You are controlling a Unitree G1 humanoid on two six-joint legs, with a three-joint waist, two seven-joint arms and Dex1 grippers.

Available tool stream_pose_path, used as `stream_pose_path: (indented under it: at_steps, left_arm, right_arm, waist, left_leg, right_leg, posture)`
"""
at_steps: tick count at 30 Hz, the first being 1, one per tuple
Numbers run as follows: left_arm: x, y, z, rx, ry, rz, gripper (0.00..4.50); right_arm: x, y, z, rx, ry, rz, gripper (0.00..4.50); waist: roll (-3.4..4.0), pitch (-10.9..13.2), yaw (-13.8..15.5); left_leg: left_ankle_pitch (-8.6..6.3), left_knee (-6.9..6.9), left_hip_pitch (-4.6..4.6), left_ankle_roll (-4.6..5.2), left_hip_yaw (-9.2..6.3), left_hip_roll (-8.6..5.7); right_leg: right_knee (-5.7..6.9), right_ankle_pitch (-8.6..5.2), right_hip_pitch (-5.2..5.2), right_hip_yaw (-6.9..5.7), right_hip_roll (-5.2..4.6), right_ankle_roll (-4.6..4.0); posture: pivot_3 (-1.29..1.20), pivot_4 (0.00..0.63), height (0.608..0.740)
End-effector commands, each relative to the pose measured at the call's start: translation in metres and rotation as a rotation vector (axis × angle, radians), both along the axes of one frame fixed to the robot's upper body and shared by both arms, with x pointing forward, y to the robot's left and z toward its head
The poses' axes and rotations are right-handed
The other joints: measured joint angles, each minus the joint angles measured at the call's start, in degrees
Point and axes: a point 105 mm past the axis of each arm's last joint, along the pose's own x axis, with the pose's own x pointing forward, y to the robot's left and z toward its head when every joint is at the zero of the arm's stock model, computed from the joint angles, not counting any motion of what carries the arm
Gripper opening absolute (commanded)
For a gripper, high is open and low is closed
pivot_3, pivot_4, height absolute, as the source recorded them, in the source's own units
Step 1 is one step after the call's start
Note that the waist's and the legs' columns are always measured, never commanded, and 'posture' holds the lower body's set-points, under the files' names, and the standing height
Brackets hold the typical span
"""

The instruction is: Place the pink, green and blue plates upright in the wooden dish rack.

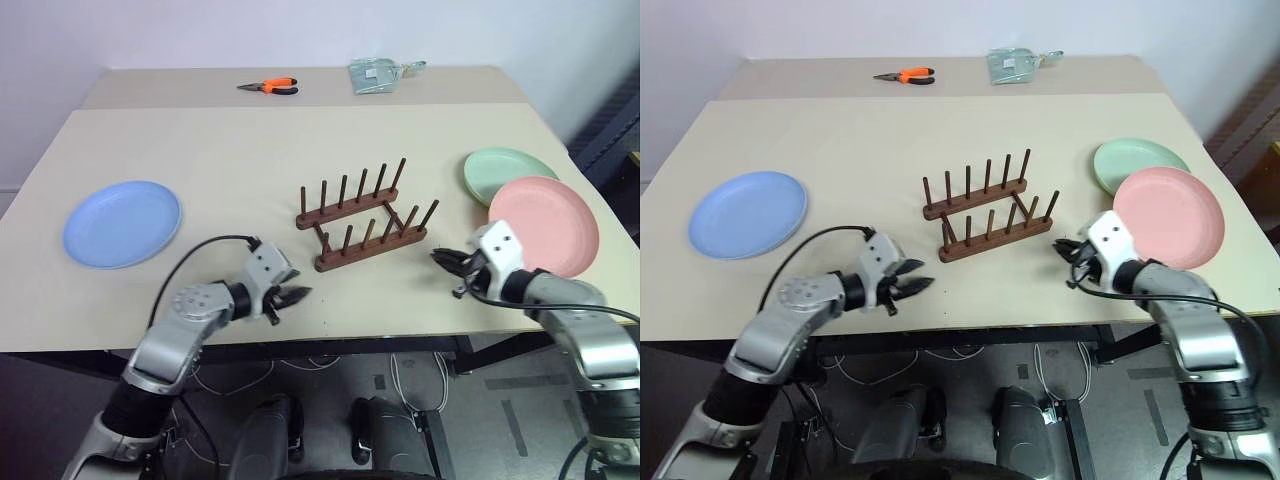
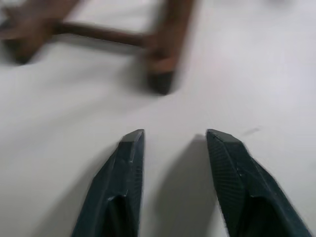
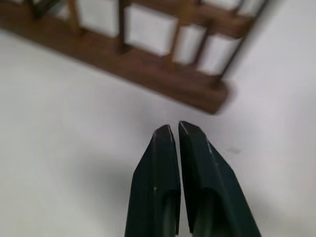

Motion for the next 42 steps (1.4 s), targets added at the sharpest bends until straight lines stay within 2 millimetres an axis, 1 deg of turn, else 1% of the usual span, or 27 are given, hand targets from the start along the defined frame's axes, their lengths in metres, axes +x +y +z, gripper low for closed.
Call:
stream_pose_path:
  at_steps: [1,3,5,6,11,14,16,19,20,22,24,25,27,29,31,34,36,38,40,41,42]
  left_arm:
    - [0.009,-0.019,-0.001,0.025,-0.016,0.068,2.17]
    - [0.024,-0.016,-0.007,0.085,-0.047,0.175,2.17]
    - [0.039,-0.008,-0.007,0.103,-0.073,0.290,2.17]
    - [0.043,-0.006,-0.007,0.101,-0.075,0.327,2.17]
    - [0.061,0.009,-0.006,0.140,-0.137,0.425,2.17]
    - [0.068,0.014,-0.003,0.130,-0.148,0.450,2.17]
    - [0.072,0.019,-0.004,0.137,-0.152,0.462,2.17]
    - [0.074,0.023,-0.004,0.149,-0.164,0.467,2.16]
    - [0.075,0.024,-0.004,0.151,-0.169,0.472,2.16]
    - [0.076,0.026,-0.004,0.139,-0.165,0.484,2.16]
    - [0.078,0.028,-0.004,0.143,-0.166,0.487,2.16]
    - [0.079,0.028,-0.004,0.142,-0.173,0.490,2.16]
    - [0.082,0.028,-0.005,0.141,-0.172,0.500,2.16]
    - [0.085,0.026,-0.005,0.147,-0.187,0.491,2.16]
    - [0.091,0.025,-0.004,0.140,-0.190,0.513,2.16]
    - [0.096,0.029,-0.001,0.135,-0.202,0.541,2.16]
    - [0.096,0.032,0.001,0.126,-0.200,0.551,2.16]
    - [0.093,0.036,0.004,0.126,-0.210,0.552,2.16]
    - [0.082,0.042,0.013,0.078,-0.217,0.527,2.16]
    - [0.077,0.044,0.017,0.054,-0.218,0.514,2.16]
    - [0.071,0.045,0.020,0.033,-0.221,0.493,2.16]
  right_arm:
    - [0.014,0.002,-0.008,-0.038,0.010,-0.038,0.05]
    - [0.024,0.007,-0.011,-0.049,-0.001,-0.052,0.05]
    - [0.034,0.011,-0.010,-0.049,-0.021,-0.070,0.05]
    - [0.038,0.012,-0.010,-0.049,-0.030,-0.077,0.05]
    - [0.057,0.016,-0.003,-0.050,-0.088,-0.125,0.05]
    - [0.060,0.015,0.005,-0.051,-0.124,-0.130,0.05]
    - [0.057,0.008,0.015,-0.039,-0.147,-0.131,0.05]
    - [0.045,-0.012,0.037,-0.047,-0.210,-0.143,0.76]
    - [0.040,-0.019,0.044,-0.049,-0.227,-0.153,1.21]
    - [0.026,-0.034,0.055,-0.091,-0.251,-0.163,2.24]
    - [0.010,-0.048,0.057,-0.179,-0.253,-0.161,3.22]
    - [0.003,-0.055,0.055,-0.220,-0.243,-0.169,3.63]
    - [-0.005,-0.069,0.047,-0.281,-0.216,-0.208,3.63]
    - [-0.008,-0.080,0.038,-0.306,-0.197,-0.253,3.63]
    - [-0.006,-0.089,0.030,-0.305,-0.183,-0.311,3.63]
    - [0.002,-0.103,0.016,-0.355,-0.156,-0.387,3.63]
    - [0.007,-0.107,0.011,-0.367,-0.150,-0.418,3.63]
    - [0.012,-0.107,0.008,-0.359,-0.151,-0.424,3.63]
    - [0.016,-0.107,0.008,-0.360,-0.158,-0.433,3.11]
    - [0.017,-0.107,0.008,-0.362,-0.163,-0.436,2.74]
    - [0.017,-0.107,0.011,-0.361,-0.174,-0.434,2.27]
  waist:
    - [-0.01,0.0,0.5]
    - [-0.02,0.0,0.7]
    - [-0.02,0.0,0.6]
    - [-0.03,0.0,0.6]
    - [-0.03,0.0,0.3]
    - [-0.02,0.0,0.3]
    - [-0.02,0.0,0.3]
    - [-0.01,0.0,0.6]
    - [-0.01,0.0,0.6]
    - [0.01,-0.1,0.8]
    - [0.04,-0.1,0.9]
    - [0.02,-0.1,0.7]
    - [0.04,-0.2,0.6]
    - [0.07,-0.2,0.6]
    - [0.10,-0.2,0.6]
    - [0.11,-0.2,0.8]
    - [0.11,-0.2,0.7]
    - [0.12,-0.2,0.5]
    - [0.13,-0.2,0.2]
    - [0.13,-0.2,0.0]
    - [0.14,-0.2,-0.2]
  left_leg:
    - [0.01,0.00,-0.01,0.00,0.00,-0.01]
    - [0.03,0.01,0.00,-0.02,0.00,0.00]
    - [0.04,0.02,0.05,-0.03,0.01,0.01]
    - [0.04,0.03,0.06,-0.03,0.01,0.01]
    - [0.06,0.03,0.12,-0.06,0.01,0.03]
    - [0.07,0.03,0.13,-0.08,0.01,0.03]
    - [0.07,0.03,0.12,-0.08,0.01,0.03]
    - [0.07,0.03,0.11,-0.08,0.01,0.03]
    - [0.07,0.02,0.11,-0.08,0.01,0.03]
    - [0.06,0.02,0.10,-0.07,0.02,0.03]
    - [0.06,0.02,0.11,-0.08,0.02,0.05]
    - [0.06,0.01,0.11,-0.08,0.02,0.05]
    - [0.05,0.00,0.15,-0.07,0.02,0.06]
    - [0.04,0.00,0.25,-0.06,0.02,0.07]
    - [0.01,0.00,0.26,-0.01,0.02,0.06]
    - [0.01,0.01,0.26,-0.01,0.02,0.05]
    - [0.04,0.01,0.26,-0.06,0.02,0.05]
    - [0.06,0.00,0.26,-0.08,0.02,0.06]
    - [0.07,0.00,0.26,-0.10,0.03,0.07]
    - [0.07,0.00,0.26,-0.10,0.03,0.07]
    - [0.08,-0.02,0.25,-0.11,0.03,0.07]
  right_leg:
    - [0.01,0.00,-0.01,0.00,0.01,0.00]
    - [0.02,0.00,-0.01,0.00,0.06,0.00]
    - [0.02,0.01,0.04,0.00,0.09,0.00]
    - [0.03,0.01,0.06,0.00,0.09,0.00]
    - [0.07,0.01,0.08,0.01,0.10,0.00]
    - [0.09,0.01,0.08,0.00,0.09,-0.01]
    - [0.09,0.01,0.08,0.00,0.09,-0.01]
    - [0.08,0.01,0.08,0.00,0.09,0.00]
    - [0.07,0.00,0.08,0.00,0.08,0.00]
    - [0.05,0.01,0.08,0.00,0.07,0.00]
    - [0.04,0.00,0.08,-0.01,0.07,0.00]
    - [0.04,0.00,0.09,-0.01,0.07,0.00]
    - [0.02,0.00,0.13,0.00,0.07,0.00]
    - [0.02,0.00,0.20,0.00,0.08,0.00]
    - [0.03,0.01,0.20,0.00,0.06,-0.01]
    - [0.03,0.01,0.21,0.00,0.05,-0.01]
    - [0.04,0.01,0.21,0.01,0.06,-0.01]
    - [0.04,0.00,0.19,0.01,0.06,-0.01]
    - [0.04,0.00,0.19,0.01,0.09,-0.01]
    - [0.04,0.00,0.19,0.01,0.08,-0.01]
    - [0.03,-0.01,0.17,0.01,0.09,-0.01]
  posture:
    - [0.00,0.150,0.740]
    - [0.00,0.150,0.740]
    - [0.00,0.150,0.740]
    - [0.00,0.150,0.740]
    - [0.00,0.150,0.740]
    - [0.00,0.150,0.740]
    - [0.00,0.150,0.740]
    - [0.00,0.150,0.740]
    - [0.00,0.150,0.740]
    - [0.00,0.150,0.740]
    - [0.00,0.150,0.740]
    - [0.00,0.150,0.740]
    - [0.00,0.150,0.740]
    - [0.00,0.150,0.740]
    - [0.00,0.150,0.740]
    - [0.00,0.150,0.740]
    - [0.00,0.150,0.740]
    - [0.00,0.150,0.740]
    - [0.00,0.150,0.740]
    - [0.00,0.150,0.740]
    - [0.00,0.150,0.740]
